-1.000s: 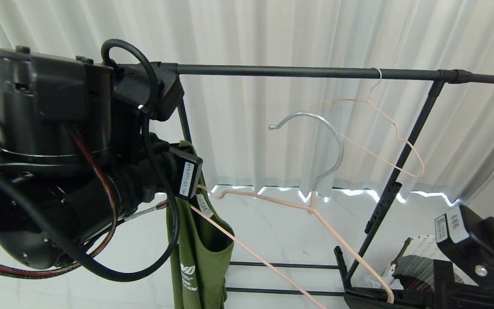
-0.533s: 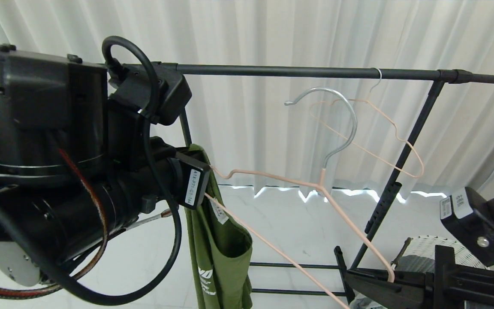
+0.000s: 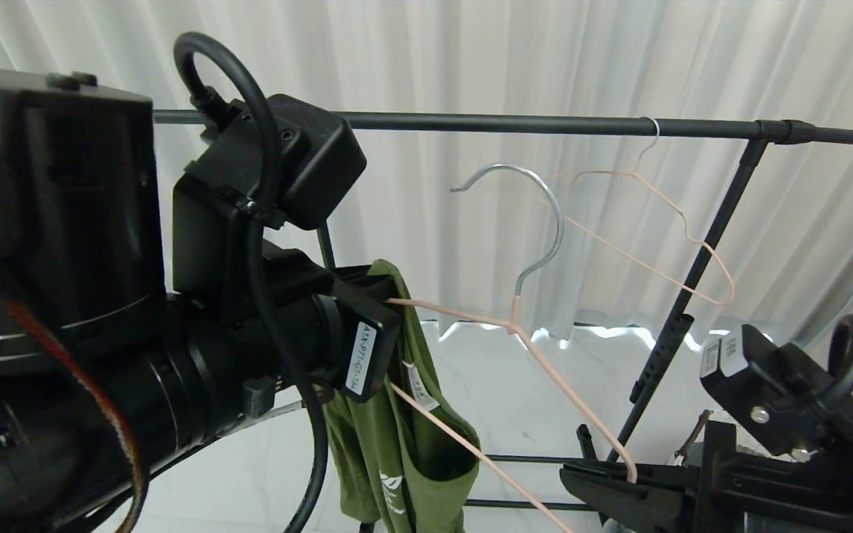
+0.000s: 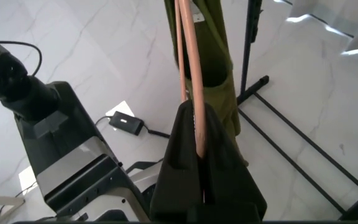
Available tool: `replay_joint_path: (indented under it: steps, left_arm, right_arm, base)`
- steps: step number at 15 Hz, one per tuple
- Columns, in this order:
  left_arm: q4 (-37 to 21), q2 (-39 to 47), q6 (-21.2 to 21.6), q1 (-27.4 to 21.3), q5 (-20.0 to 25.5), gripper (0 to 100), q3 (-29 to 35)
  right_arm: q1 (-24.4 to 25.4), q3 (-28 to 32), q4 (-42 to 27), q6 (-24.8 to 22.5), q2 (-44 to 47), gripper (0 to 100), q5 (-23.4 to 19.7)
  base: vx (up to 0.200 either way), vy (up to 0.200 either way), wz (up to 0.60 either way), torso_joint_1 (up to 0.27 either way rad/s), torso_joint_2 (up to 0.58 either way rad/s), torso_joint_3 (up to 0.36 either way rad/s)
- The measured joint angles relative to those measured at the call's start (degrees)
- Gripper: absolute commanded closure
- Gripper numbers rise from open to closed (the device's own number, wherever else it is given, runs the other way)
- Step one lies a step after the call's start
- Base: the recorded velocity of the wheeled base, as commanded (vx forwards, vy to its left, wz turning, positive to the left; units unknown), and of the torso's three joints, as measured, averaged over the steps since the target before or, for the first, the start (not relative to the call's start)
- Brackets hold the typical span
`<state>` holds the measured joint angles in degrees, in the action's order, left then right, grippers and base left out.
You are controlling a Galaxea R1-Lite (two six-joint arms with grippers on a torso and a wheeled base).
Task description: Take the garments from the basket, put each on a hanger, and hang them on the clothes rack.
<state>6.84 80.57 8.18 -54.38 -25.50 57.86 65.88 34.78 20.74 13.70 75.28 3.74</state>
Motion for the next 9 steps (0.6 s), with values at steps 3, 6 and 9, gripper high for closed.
replay_joint_path:
  steps: [3, 6, 9]
  left_arm:
    - [0.0, -0.4, -0.1, -2.8, 0.7, 100, 0.1]
    - [0.0, -0.7, -0.1, -5.4, 0.8, 100, 0.1]
    - [0.0, -1.2, 0.0, -6.9, 0.7, 100, 0.0]
  right_arm:
    - [0.0, 1.0, 2.7, 0.1, 3.5, 100, -0.1]
    - [-0.1, 2.9, 3.6, 0.3, 7.2, 100, -0.1]
    - [-0.8, 4.6, 3.8, 1.4, 9.9, 100, 0.0]
  base:
    - [0.000, 0.000, 0.00, 0.000, 0.00, 0.000]
    - [0.000, 0.000, 0.00, 0.000, 0.00, 0.000]
    - [0.000, 0.000, 0.00, 0.000, 0.00, 0.000]
